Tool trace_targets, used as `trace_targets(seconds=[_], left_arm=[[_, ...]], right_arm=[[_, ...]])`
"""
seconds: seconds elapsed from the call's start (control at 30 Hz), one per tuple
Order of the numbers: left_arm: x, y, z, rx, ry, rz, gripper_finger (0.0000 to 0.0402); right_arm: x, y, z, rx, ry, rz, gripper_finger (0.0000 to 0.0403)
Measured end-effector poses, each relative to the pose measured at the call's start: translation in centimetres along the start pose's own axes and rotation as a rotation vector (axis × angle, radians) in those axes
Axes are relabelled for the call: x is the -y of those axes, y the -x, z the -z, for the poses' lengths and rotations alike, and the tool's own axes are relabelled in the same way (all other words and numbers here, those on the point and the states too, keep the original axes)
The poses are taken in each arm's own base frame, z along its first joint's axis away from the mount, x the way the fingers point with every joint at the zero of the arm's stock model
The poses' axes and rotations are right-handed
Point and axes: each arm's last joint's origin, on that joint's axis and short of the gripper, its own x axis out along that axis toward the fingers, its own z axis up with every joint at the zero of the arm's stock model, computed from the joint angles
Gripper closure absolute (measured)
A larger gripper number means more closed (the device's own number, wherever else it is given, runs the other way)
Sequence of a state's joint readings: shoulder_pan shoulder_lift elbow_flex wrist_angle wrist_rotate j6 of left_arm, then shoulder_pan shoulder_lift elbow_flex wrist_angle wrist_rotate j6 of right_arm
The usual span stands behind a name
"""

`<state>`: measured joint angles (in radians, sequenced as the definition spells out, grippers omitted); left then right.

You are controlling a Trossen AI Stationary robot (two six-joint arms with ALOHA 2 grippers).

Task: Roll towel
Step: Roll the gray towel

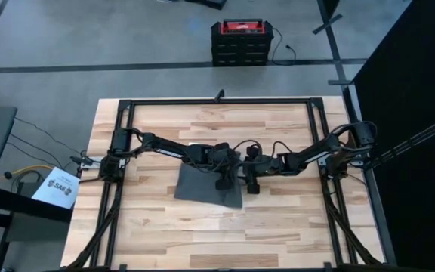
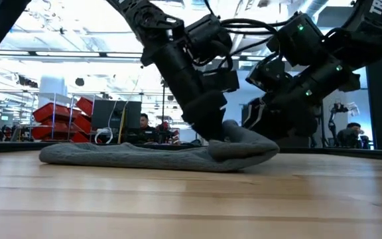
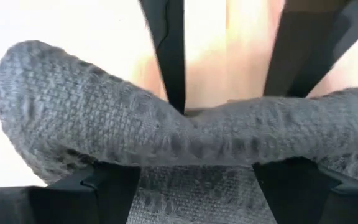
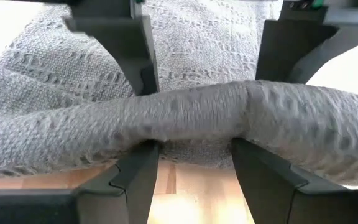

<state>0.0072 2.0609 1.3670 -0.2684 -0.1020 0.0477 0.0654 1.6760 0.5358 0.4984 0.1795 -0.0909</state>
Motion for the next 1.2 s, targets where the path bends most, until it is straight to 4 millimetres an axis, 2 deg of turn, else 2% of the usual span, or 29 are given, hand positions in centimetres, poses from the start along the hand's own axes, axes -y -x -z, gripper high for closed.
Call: trace_targets(seconds=[0.43,0.63,0.87,1.07,1.2], left_arm=[[-0.2,2.8,-2.2,-0.169,0.018,-0.001,0.0121],[-0.1,4.0,-2.1,-0.292,0.063,-0.008,0.0121],[1.5,5.1,-1.3,-0.385,0.105,-0.011,0.0121],[3.4,6.6,-2.2,-0.298,0.109,-0.002,0.0121],[5.0,7.2,-2.0,-0.304,0.106,-0.03,0.0121]], right_arm=[[0.0,0.0,-0.6,0.026,0.026,0.001,0.021],[0.1,-0.2,-1.3,0.046,0.058,0.005,0.021],[0.3,-0.3,-2.0,0.066,0.064,0.013,0.021],[0.5,-2.6,-2.4,0.068,0.068,0.026,0.021],[0.4,-3.6,-3.0,0.076,0.075,0.027,0.021]])
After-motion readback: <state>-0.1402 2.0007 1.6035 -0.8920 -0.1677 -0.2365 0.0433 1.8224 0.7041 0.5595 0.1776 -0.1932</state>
